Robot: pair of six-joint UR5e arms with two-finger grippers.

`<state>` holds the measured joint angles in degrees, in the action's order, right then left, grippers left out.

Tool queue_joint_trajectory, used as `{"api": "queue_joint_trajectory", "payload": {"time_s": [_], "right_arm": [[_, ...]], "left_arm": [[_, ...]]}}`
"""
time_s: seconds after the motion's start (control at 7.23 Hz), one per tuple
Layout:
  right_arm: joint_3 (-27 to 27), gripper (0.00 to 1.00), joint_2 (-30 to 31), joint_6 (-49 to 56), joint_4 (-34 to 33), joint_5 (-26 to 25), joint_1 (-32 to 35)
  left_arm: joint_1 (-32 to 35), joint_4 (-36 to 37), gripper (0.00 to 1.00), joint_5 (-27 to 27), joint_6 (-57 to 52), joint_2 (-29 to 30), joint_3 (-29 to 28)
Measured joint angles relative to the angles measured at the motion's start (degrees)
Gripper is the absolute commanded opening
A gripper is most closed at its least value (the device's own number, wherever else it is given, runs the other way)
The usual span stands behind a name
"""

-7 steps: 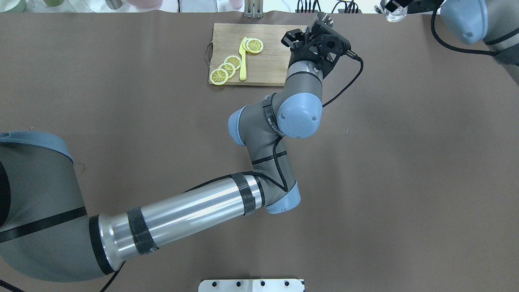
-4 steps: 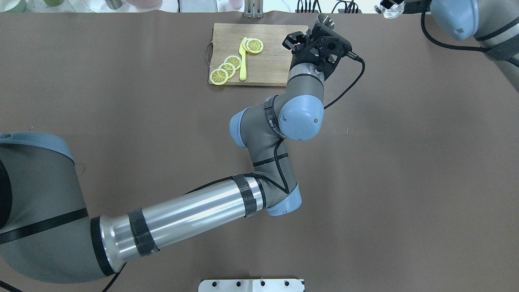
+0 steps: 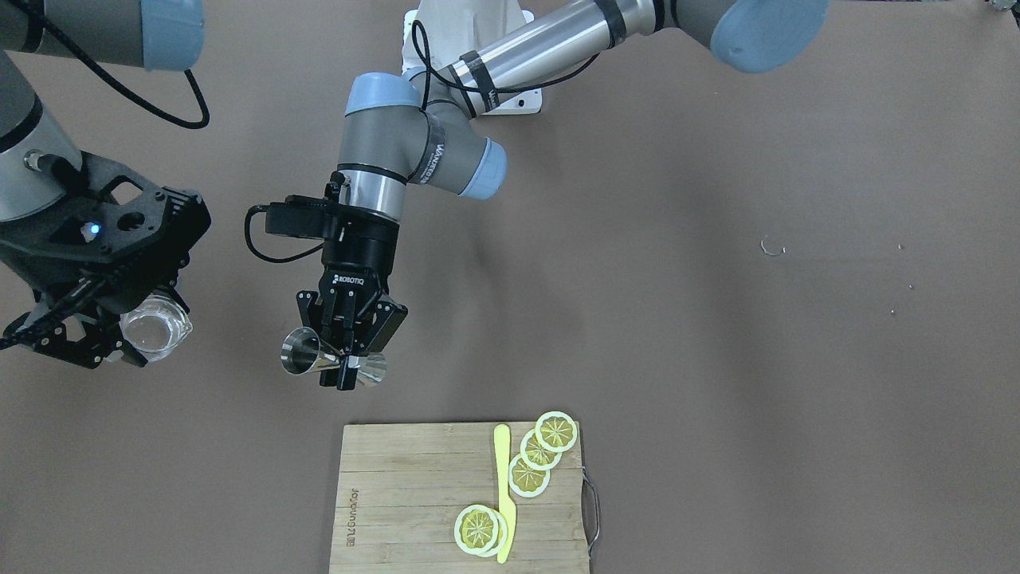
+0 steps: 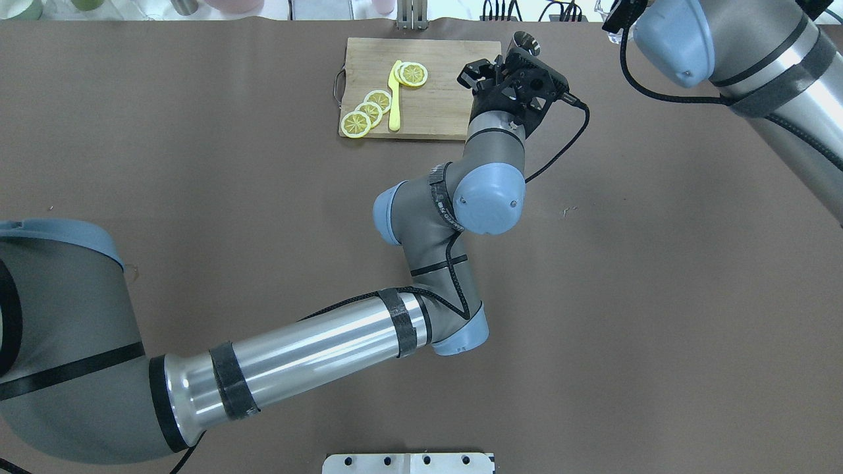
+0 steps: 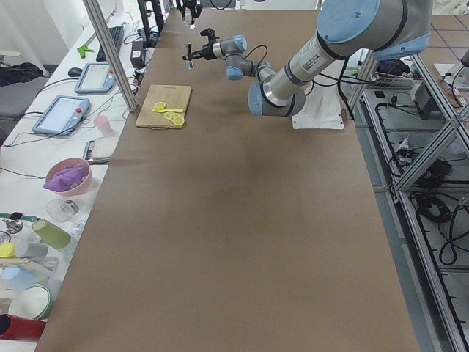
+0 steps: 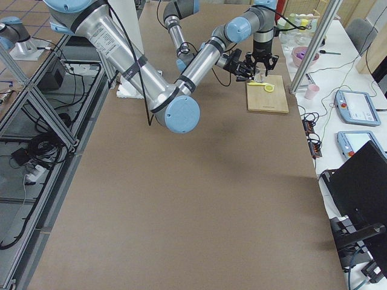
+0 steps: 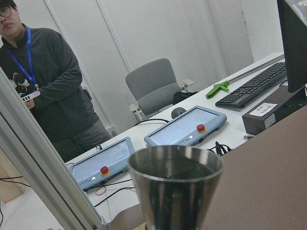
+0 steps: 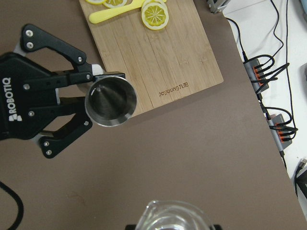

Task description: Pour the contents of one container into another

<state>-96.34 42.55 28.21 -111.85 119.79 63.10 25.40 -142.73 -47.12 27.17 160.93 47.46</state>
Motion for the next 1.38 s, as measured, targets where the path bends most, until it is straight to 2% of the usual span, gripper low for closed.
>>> {"api": "queue_joint_trajectory", "payload": {"time_s": [0.28, 0.83, 1.38], "right_arm": [[1.63, 0.0, -2.21, 1.57, -2.38, -2.23, -1.26], [9.31, 0.0, -8.62, 2.17, -2.89, -2.94, -2.14], [10.03, 0.0, -10.61, 2.25, -7.29, -6.56, -3.9]], "left_arm": [[-0.08, -0.02, 0.0, 0.15, -0.01, 0.0, 0.0], [-0.09, -0.09, 0.0, 0.78, -0.01, 0.0, 0.0], [-0.16, -0.09, 0.0, 0.8, -0.01, 0.0, 0.0]]}}
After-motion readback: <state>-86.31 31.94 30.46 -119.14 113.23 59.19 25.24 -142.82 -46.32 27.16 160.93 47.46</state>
